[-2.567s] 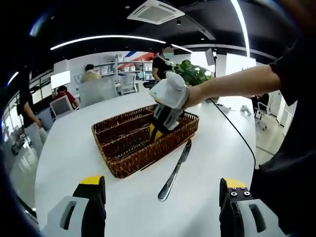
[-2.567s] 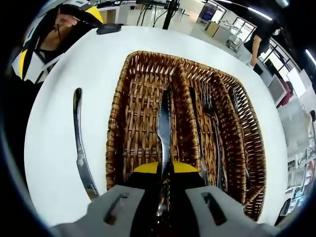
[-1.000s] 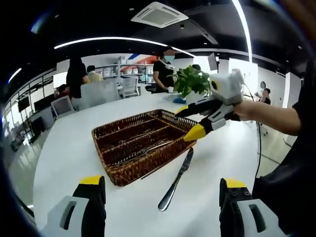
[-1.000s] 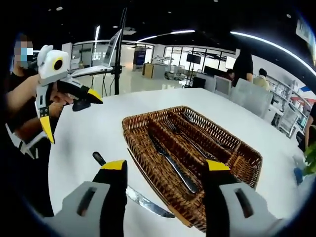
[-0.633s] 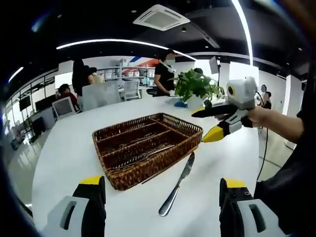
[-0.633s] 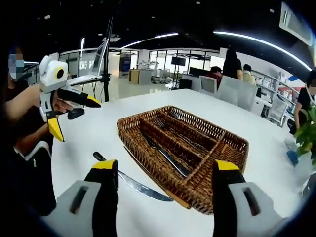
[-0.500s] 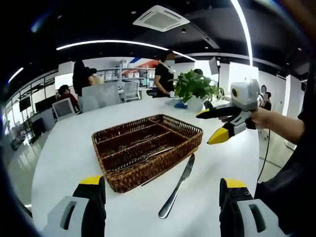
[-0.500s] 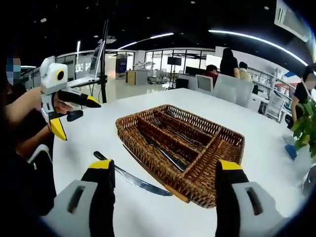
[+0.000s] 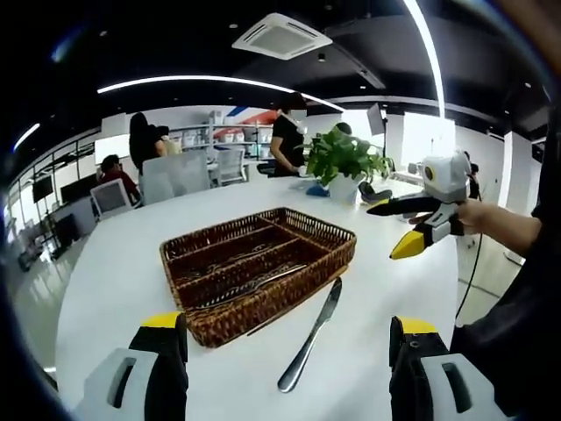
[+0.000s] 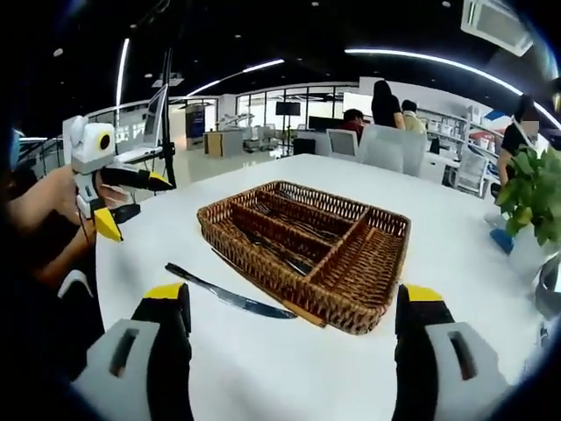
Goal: Arrange the knives, forks, and spoons in their matching storage slots by inserting each utensil handle-first until every utensil is classified and aligned in the correct compartment
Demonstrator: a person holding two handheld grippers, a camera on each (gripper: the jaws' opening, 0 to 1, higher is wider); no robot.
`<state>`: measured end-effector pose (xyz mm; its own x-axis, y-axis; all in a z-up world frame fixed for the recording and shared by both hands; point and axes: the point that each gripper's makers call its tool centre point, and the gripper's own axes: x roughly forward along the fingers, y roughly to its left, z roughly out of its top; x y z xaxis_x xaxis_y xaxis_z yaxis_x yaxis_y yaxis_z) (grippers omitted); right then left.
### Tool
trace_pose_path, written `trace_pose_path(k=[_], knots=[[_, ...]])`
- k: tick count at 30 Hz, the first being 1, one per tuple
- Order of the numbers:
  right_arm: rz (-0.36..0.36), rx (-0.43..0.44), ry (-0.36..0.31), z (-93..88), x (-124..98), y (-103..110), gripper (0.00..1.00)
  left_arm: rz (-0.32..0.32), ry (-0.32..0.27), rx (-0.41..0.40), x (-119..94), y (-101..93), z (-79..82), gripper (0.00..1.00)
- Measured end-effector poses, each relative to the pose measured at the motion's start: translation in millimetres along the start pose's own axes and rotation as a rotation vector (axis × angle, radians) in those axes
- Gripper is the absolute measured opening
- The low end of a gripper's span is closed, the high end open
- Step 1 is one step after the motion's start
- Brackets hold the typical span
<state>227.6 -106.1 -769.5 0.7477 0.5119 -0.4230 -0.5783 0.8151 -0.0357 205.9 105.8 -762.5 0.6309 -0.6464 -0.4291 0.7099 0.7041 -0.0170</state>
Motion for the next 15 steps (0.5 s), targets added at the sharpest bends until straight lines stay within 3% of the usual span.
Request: trace_pose_path(k=[8, 15], knots=[[-0.007, 0.019, 0.032, -16.1, -11.0, -0.3, 1.0, -0.017, 0.004, 0.016, 3.8, -6.1, 0.5, 1.0], [-0.005, 0.011, 0.03, -14.3, -13.1, -1.3, 1.0, -0.021, 0.006, 0.022, 2.3, -7.5, -1.6, 1.0]])
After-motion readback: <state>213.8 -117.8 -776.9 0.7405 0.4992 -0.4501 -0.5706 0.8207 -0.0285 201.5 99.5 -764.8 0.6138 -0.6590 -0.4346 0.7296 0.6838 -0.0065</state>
